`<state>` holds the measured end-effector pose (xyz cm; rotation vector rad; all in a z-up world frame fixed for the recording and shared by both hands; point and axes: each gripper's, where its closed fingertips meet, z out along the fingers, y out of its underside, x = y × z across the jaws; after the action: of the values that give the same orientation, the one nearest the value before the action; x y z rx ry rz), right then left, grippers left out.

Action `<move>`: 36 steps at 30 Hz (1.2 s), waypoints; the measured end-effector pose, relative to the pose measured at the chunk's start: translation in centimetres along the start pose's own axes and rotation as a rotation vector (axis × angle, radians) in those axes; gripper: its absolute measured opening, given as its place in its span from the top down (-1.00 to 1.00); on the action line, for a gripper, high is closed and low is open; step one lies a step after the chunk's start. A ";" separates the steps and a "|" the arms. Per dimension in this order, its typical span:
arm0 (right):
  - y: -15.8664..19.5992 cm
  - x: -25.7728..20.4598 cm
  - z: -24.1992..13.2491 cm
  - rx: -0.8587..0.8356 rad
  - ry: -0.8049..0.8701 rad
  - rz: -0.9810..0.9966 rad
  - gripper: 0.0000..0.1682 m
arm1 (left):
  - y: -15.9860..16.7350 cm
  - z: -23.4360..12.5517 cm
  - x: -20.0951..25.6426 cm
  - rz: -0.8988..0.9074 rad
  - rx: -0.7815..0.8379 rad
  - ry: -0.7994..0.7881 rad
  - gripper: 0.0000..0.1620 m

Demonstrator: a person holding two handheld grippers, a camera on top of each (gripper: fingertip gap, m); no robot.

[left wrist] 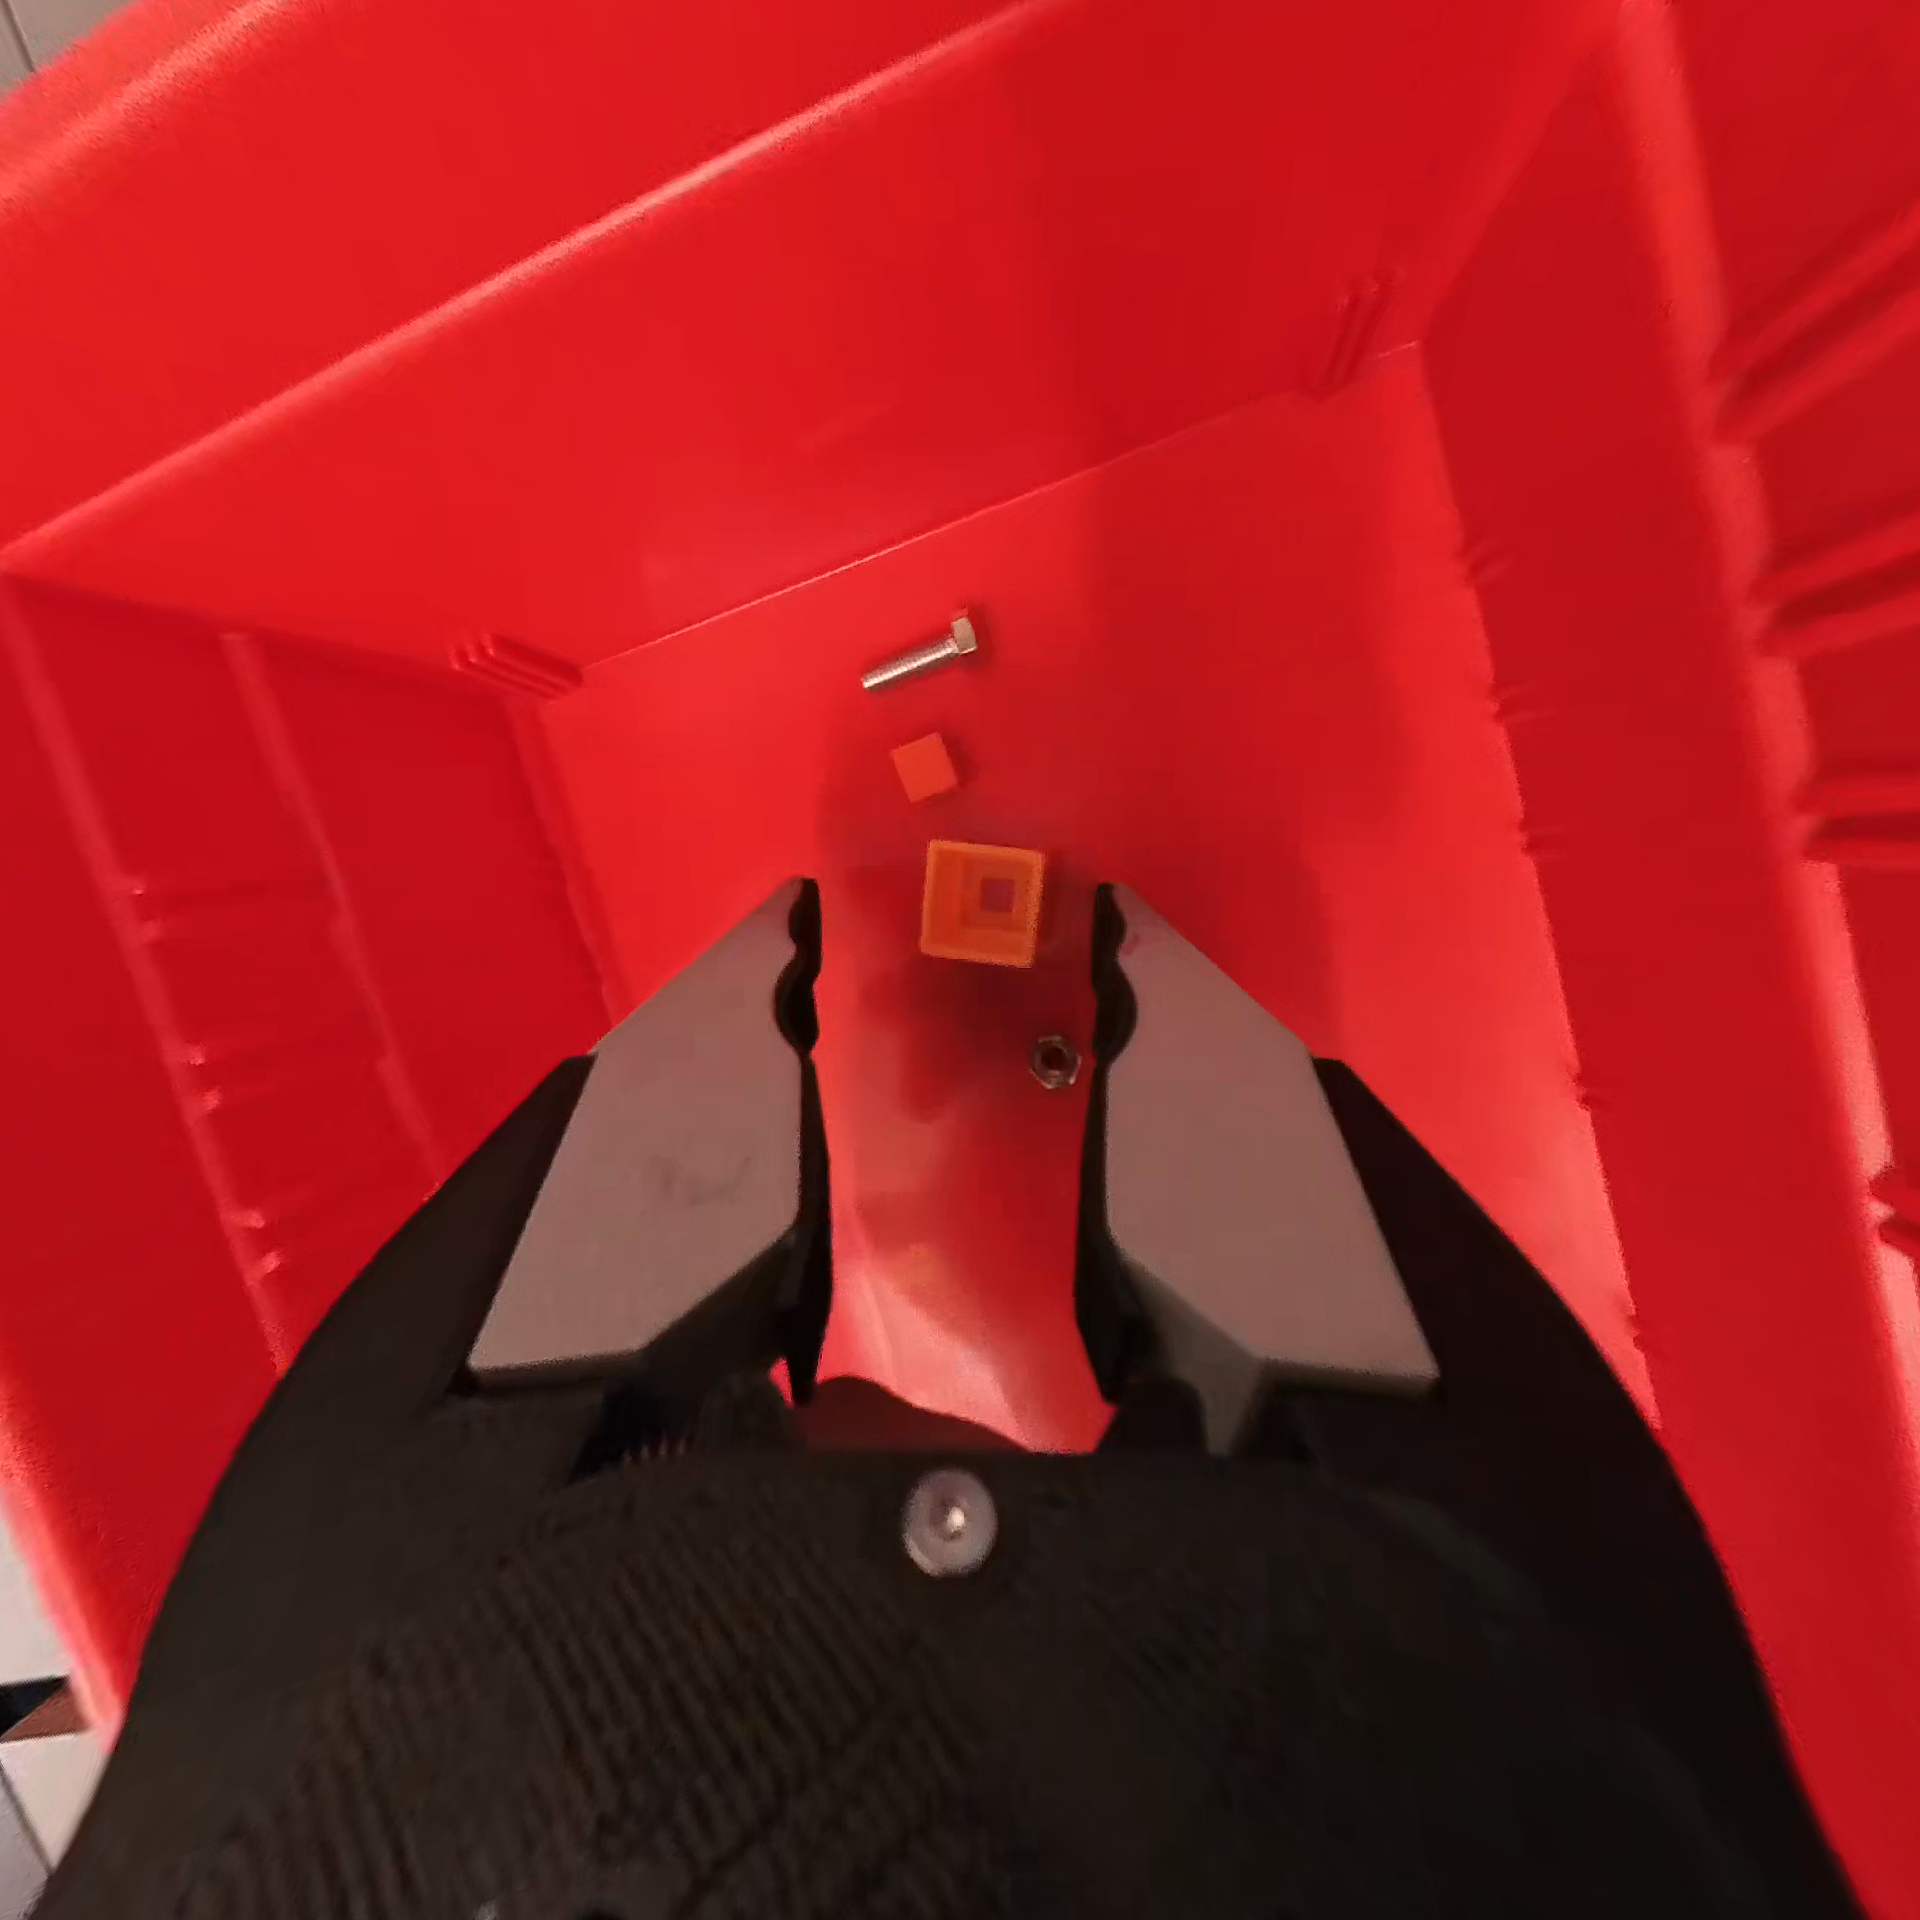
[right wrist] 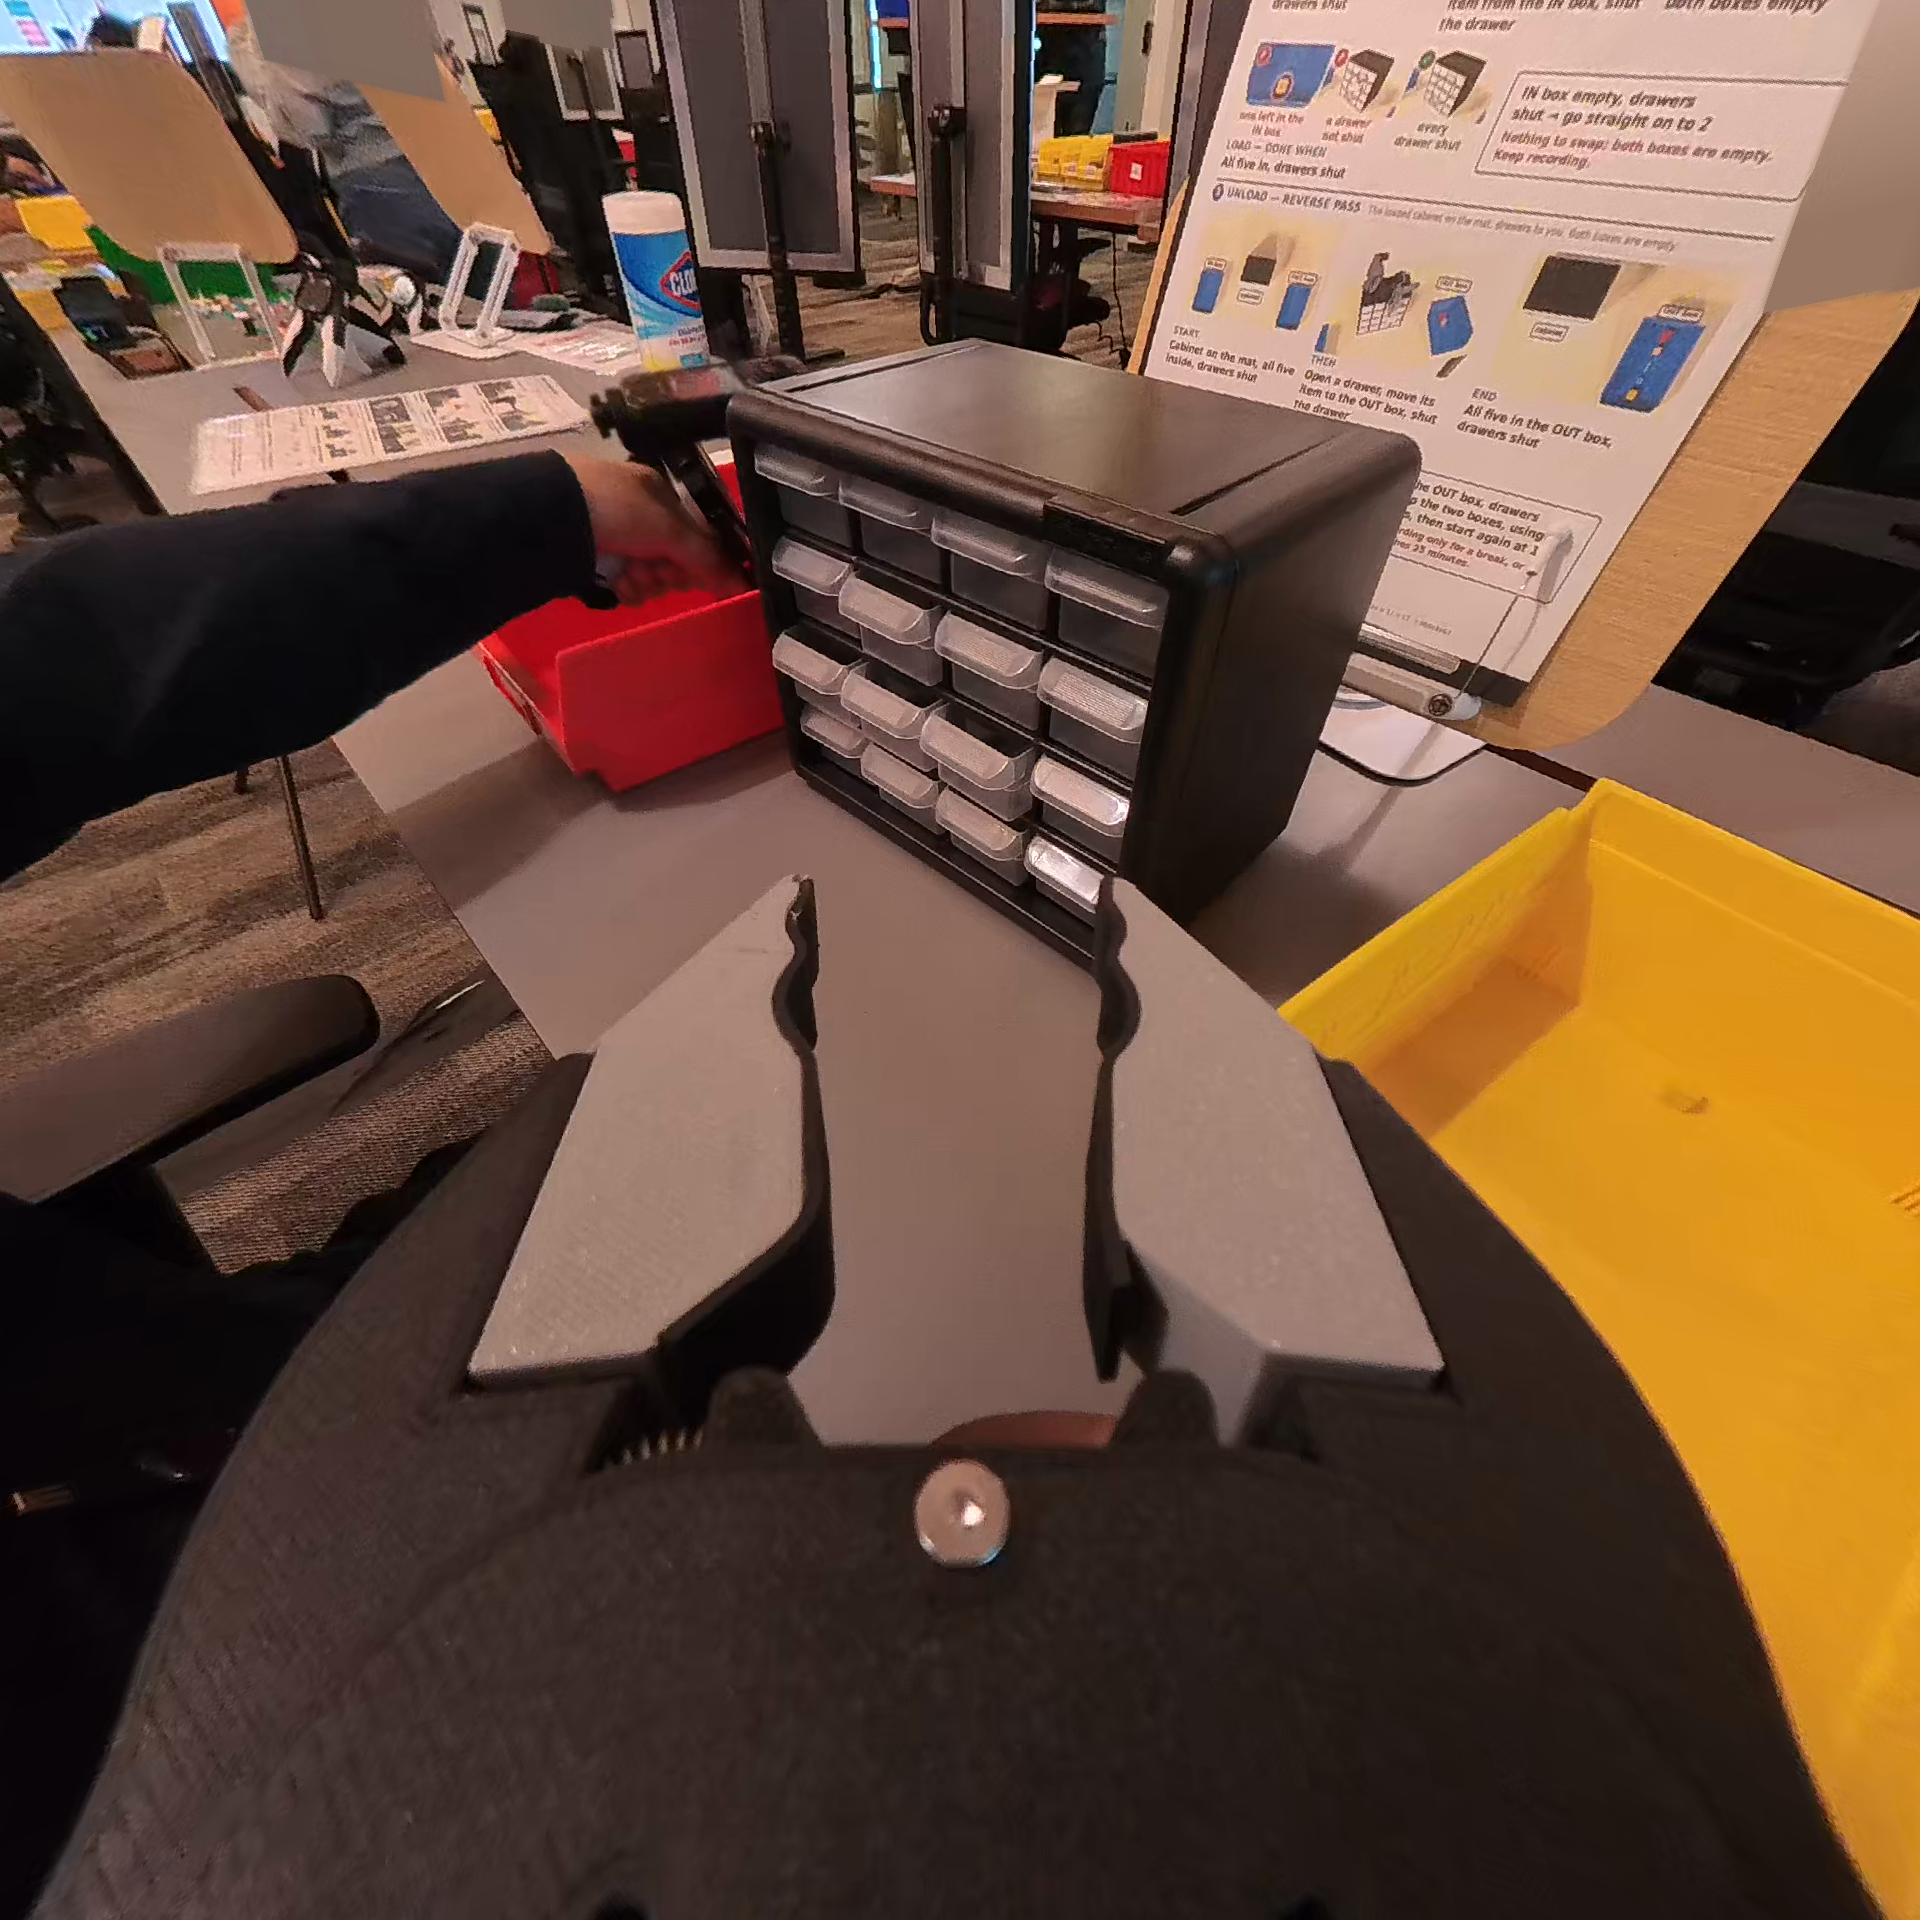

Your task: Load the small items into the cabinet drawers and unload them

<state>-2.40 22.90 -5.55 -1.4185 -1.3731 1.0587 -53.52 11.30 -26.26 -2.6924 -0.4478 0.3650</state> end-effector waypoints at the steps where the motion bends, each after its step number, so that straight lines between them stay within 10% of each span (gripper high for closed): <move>1: 0.0 0.0 -0.1 0.001 0.001 -0.001 0.40 | 0.0 0.2 0.1 -0.001 0.002 0.010 0.49; 2: 0.0 0.0 -0.1 0.003 0.003 -0.002 0.40 | -0.2 0.2 0.4 -0.004 0.020 0.026 0.75; 12: -0.3 -1.6 -0.2 0.018 -0.064 0.002 0.40 | -2.9 -5.5 0.9 0.109 0.367 -0.025 0.76; 17: -0.9 -4.6 0.4 0.045 -0.235 0.039 0.40 | -5.0 -19.2 10.1 0.444 0.974 0.102 0.76; 24: -2.0 -11.5 1.2 0.083 -0.595 0.119 0.40 | 4.1 -35.6 28.6 0.877 1.674 0.360 0.76; 36: -2.7 -18.3 1.3 0.077 -1.023 0.359 0.45 | 9.3 -38.2 37.4 1.027 1.835 0.502 0.76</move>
<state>-4.93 4.67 -3.20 -1.0920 -1.7377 2.2379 -5.00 4.00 -3.07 -0.8633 1.0002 0.1397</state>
